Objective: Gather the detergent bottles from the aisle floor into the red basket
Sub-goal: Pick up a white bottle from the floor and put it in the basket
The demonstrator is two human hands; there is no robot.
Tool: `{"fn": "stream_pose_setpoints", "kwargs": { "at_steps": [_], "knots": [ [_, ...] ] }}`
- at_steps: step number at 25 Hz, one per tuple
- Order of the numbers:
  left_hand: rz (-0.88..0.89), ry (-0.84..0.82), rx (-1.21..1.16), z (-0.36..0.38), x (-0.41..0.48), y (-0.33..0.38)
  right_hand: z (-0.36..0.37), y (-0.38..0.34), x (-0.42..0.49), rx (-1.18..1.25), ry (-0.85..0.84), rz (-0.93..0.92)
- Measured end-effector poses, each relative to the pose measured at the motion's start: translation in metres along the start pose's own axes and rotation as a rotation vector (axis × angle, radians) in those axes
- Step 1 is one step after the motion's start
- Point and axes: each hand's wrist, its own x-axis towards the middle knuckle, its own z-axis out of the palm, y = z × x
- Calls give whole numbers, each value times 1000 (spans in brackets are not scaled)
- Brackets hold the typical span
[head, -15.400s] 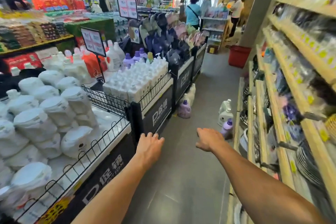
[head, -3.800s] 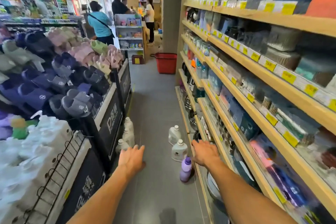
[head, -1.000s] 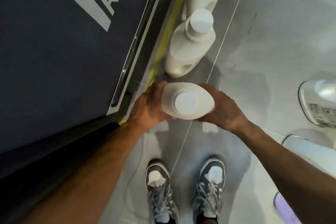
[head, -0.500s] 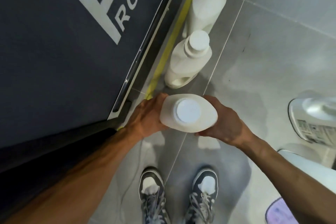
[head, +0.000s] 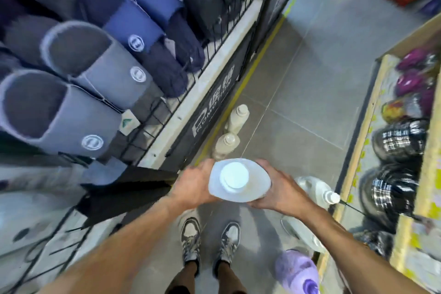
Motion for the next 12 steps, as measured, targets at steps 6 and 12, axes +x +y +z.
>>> {"fn": "stream_pose_setpoints", "kwargs": {
  "at_steps": [6,12],
  "knots": [
    [65,209,29,-171,-121,67,-107,-157,-99,-28,70,-197],
    [-144,461,-35,-220,-240,80,-148,-265,-138,-252,-61,-444]
  ]
}}
